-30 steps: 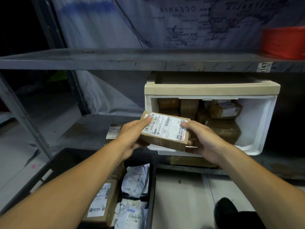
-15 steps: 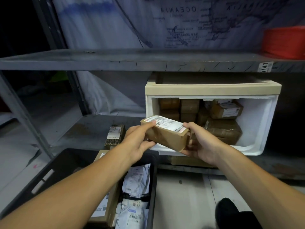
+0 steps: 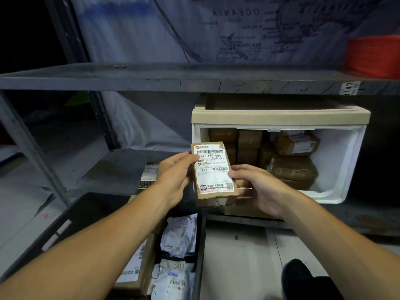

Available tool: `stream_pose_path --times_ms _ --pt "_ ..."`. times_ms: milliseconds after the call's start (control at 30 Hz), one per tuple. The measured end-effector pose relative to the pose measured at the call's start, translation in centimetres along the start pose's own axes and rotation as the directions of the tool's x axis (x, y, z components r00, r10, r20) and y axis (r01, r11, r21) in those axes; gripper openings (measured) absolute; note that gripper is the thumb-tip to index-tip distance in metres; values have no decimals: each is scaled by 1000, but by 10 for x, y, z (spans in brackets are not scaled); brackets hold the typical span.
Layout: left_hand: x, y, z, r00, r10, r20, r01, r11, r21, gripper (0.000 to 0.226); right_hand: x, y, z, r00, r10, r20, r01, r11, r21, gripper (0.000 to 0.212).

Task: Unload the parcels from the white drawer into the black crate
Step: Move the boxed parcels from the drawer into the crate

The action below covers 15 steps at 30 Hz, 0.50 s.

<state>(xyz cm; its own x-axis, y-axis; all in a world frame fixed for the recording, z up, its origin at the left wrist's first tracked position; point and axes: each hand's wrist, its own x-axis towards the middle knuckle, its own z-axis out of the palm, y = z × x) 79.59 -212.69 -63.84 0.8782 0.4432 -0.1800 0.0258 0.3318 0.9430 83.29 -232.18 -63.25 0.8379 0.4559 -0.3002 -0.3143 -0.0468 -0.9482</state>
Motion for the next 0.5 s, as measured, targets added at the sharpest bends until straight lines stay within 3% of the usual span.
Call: stream_pose_path --times_ms 100,267,500 --pt "0 2 -8 994 -76 74 68 993 101 29 -1 1 4 997 29 66 -28 999 -22 40" --pt "-9 9 -32 982 -117 145 90 979 181 32 8 8 22 997 42 59 -41 999 -15 43" --pt "-7 11 -80 996 -85 19 78 968 238 23 36 28 71 994 63 87 -69 996 64 30"
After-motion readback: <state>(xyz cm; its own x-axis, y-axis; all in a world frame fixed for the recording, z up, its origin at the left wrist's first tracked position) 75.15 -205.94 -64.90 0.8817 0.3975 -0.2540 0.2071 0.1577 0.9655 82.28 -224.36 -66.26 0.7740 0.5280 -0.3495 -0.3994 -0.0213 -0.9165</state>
